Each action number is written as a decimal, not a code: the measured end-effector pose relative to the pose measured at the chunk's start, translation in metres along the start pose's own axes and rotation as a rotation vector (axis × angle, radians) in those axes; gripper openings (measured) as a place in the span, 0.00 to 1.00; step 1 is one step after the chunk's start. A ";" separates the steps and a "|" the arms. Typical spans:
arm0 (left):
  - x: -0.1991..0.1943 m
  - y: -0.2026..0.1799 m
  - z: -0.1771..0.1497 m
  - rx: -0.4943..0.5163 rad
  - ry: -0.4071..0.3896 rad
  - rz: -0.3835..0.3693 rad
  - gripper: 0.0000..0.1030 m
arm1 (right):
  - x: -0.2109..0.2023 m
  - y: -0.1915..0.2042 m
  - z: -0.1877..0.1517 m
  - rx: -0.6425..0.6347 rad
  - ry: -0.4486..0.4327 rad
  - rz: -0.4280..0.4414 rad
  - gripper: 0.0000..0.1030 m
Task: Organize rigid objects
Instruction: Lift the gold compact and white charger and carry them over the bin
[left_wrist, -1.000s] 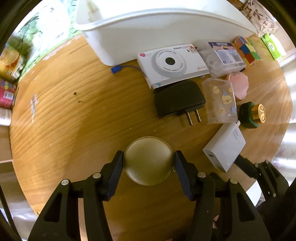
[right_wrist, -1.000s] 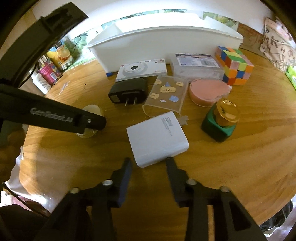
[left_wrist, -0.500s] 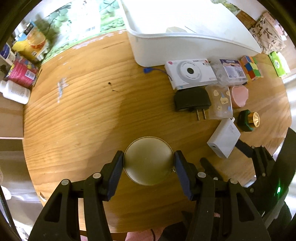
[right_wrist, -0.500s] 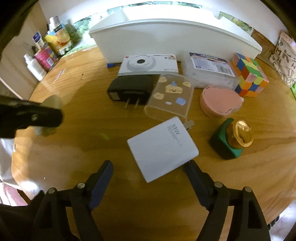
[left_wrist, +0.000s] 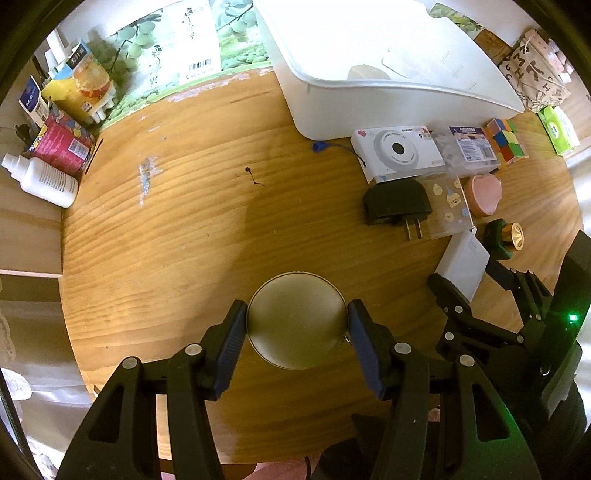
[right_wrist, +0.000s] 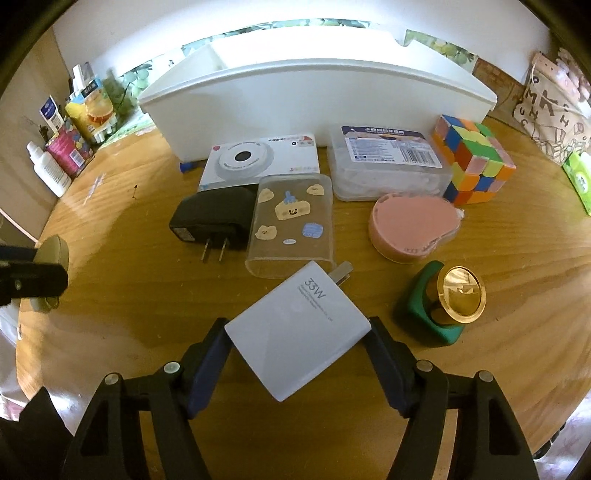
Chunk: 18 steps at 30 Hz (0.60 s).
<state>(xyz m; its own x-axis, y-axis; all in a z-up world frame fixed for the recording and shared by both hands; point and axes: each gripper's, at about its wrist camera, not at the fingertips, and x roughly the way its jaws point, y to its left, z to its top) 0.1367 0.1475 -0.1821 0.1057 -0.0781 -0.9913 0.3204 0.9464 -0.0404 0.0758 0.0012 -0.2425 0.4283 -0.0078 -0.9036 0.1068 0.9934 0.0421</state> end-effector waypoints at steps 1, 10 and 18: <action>-0.001 0.000 0.001 0.005 -0.002 -0.001 0.57 | 0.000 0.000 0.000 -0.004 0.001 0.001 0.71; -0.007 0.002 0.018 0.020 -0.044 0.000 0.57 | -0.011 0.004 -0.003 -0.048 0.000 0.011 0.71; -0.032 0.002 0.029 -0.008 -0.103 0.010 0.57 | -0.039 0.010 0.005 -0.143 -0.023 0.039 0.71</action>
<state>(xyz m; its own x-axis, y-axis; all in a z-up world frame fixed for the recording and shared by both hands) 0.1612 0.1429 -0.1468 0.2048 -0.0999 -0.9737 0.3110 0.9499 -0.0321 0.0647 0.0107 -0.2043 0.4502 0.0306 -0.8924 -0.0389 0.9991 0.0146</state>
